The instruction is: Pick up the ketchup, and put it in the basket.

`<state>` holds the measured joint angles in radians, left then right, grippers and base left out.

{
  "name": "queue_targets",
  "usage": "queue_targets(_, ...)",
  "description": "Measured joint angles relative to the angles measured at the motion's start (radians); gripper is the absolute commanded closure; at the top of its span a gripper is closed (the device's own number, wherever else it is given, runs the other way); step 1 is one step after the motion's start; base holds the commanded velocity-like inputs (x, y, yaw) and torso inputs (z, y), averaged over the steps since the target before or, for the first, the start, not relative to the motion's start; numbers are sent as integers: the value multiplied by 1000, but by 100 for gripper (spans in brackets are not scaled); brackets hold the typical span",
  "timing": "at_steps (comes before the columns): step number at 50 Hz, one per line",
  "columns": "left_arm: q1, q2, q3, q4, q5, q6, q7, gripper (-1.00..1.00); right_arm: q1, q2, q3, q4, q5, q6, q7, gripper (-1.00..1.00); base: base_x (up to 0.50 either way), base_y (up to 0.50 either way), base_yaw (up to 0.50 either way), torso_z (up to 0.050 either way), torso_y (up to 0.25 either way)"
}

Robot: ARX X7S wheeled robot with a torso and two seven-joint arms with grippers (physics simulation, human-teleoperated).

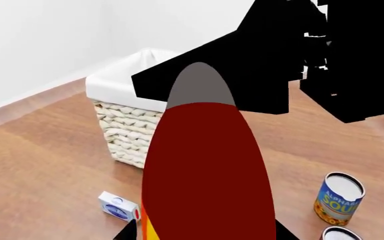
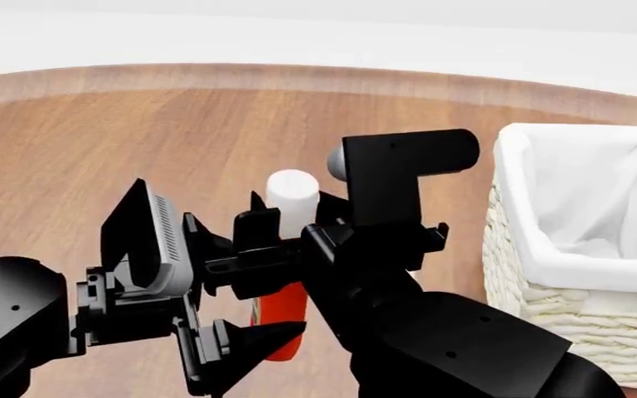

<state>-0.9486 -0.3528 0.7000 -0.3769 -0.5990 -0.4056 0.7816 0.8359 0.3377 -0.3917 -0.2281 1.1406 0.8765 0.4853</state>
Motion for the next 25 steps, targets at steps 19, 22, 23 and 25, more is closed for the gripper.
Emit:
queue_targets(19,13,-9,1,32,-6,4,-12,-100,13,15,-19,44,-45,-26,-33,100,0,0,0,0,1)
queue_targets(22,14,-10,2,33,-6,6,-13,-100,16,20,-18,54,-54,-34,-37,100,0,0,0,0,0)
queue_targets(23,15,-10,2,32,-5,6,-13,-100,17,22,-17,57,-57,-36,-38,100,0,0,0,0,0)
queue_targets(25,15,-11,3,32,-5,8,-13,-100,19,26,-16,63,-62,-40,-40,100,0,0,0,0,0)
